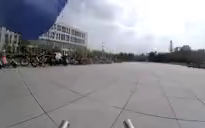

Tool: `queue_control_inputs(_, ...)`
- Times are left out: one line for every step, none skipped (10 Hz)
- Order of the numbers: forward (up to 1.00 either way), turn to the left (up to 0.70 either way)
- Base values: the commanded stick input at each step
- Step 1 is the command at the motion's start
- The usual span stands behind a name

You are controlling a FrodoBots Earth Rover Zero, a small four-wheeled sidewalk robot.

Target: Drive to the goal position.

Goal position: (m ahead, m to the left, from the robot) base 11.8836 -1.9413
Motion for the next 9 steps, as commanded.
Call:
queue_control_inputs(0.00, -0.70)
queue_control_inputs(0.00, -0.70)
queue_control_inputs(0.00, -0.70)
queue_control_inputs(0.00, -0.70)
queue_control_inputs(0.00, -0.70)
queue_control_inputs(0.00, -0.70)
queue_control_inputs(0.00, -0.70)
queue_control_inputs(0.00, -0.70)
queue_control_inputs(0.00, -0.70)
